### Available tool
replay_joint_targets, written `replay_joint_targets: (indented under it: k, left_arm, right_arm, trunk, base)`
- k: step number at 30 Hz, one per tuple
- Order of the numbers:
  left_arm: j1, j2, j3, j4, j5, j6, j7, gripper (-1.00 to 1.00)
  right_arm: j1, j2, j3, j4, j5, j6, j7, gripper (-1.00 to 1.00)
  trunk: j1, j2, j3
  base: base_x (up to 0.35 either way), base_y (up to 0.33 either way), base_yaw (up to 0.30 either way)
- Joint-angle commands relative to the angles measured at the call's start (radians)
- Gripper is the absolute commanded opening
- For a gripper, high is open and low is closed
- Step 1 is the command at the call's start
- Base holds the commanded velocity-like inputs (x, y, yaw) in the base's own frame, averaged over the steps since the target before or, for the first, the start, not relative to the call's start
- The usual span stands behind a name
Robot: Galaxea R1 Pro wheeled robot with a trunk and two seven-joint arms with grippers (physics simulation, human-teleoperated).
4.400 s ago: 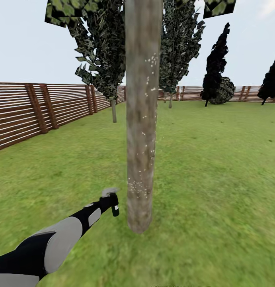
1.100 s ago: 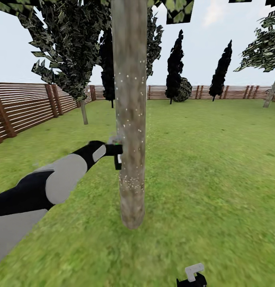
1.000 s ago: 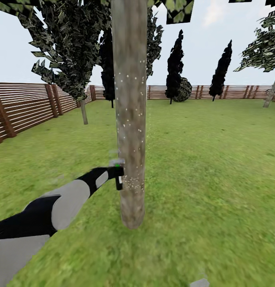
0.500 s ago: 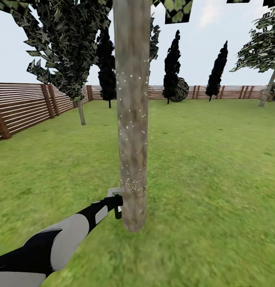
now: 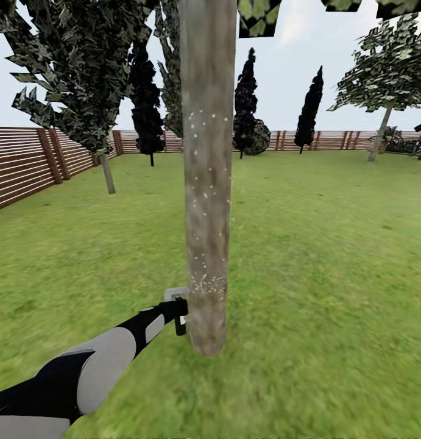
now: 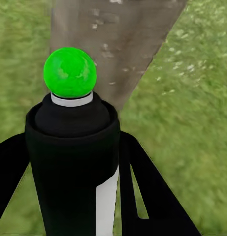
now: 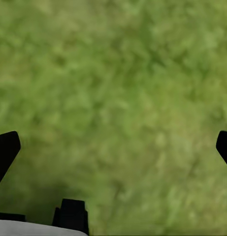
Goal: In the garden, pick up the pesticide atomizer on the floor and spray pesticide onto both trees until each tree trunk is fully covered.
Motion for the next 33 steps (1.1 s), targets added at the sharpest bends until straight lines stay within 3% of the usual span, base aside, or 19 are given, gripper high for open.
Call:
replay_joint_targets:
  k: [1,22,33]
  left_arm:
    - [0.000,0.000,0.008,0.000,-0.003,0.001,-0.004,-1.00]
    - [0.000,0.000,0.008,0.000,-0.003,0.003,-0.004,-1.00]
    - [0.000,0.000,0.008,0.000,-0.003,0.004,-0.004,-1.00]
  right_arm:
    - [-0.002,0.001,0.007,0.005,0.006,-0.005,-0.008,1.00]
    - [-0.002,0.002,0.007,0.006,0.006,-0.003,-0.008,1.00]
    - [-0.002,0.003,0.007,0.006,0.006,-0.004,-0.008,1.00]
  trunk:
    - [0.000,-0.001,-0.001]
    - [0.000,-0.001,-0.001]
    - [0.000,-0.001,-0.001]
  base:
    - [-0.095,0.350,-0.002]
    - [-0.057,0.350,-0.249]
    - [0.000,0.350,-0.029]
